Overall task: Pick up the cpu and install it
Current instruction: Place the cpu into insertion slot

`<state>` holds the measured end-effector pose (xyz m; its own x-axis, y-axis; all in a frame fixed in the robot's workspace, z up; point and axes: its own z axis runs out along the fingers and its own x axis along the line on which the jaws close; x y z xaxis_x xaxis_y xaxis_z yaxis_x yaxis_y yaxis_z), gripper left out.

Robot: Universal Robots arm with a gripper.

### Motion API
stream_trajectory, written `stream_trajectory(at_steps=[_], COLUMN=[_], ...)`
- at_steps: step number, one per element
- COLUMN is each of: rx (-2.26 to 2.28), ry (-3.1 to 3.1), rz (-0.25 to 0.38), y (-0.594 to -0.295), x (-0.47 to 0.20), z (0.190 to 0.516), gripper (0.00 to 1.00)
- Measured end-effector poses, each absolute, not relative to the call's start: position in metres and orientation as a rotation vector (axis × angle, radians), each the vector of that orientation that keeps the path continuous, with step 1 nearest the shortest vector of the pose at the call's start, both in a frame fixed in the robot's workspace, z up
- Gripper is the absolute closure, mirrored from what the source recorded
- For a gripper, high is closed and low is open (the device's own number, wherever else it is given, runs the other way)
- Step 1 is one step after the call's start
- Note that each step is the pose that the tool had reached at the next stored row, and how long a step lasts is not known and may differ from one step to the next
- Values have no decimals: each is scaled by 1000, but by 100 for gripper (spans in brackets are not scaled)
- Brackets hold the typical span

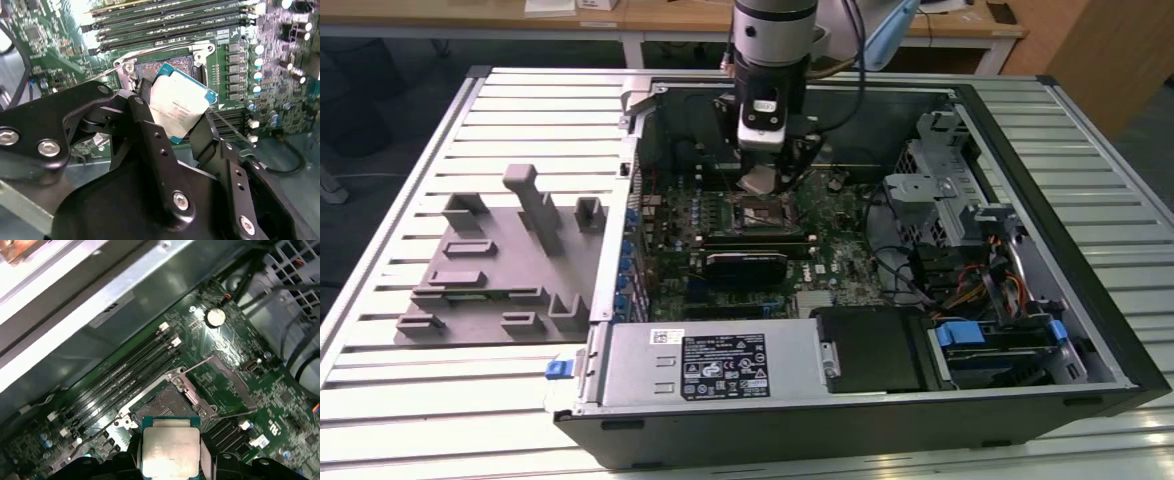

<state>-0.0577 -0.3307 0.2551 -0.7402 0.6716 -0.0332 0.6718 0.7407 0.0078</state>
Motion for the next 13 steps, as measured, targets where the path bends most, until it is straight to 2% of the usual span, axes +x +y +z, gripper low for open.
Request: stream_trajectory(at_steps=[13], rx=[1453], ry=[2748], rz=[-15], y=[-331], x=[-58], z=[254], gripper=[45])
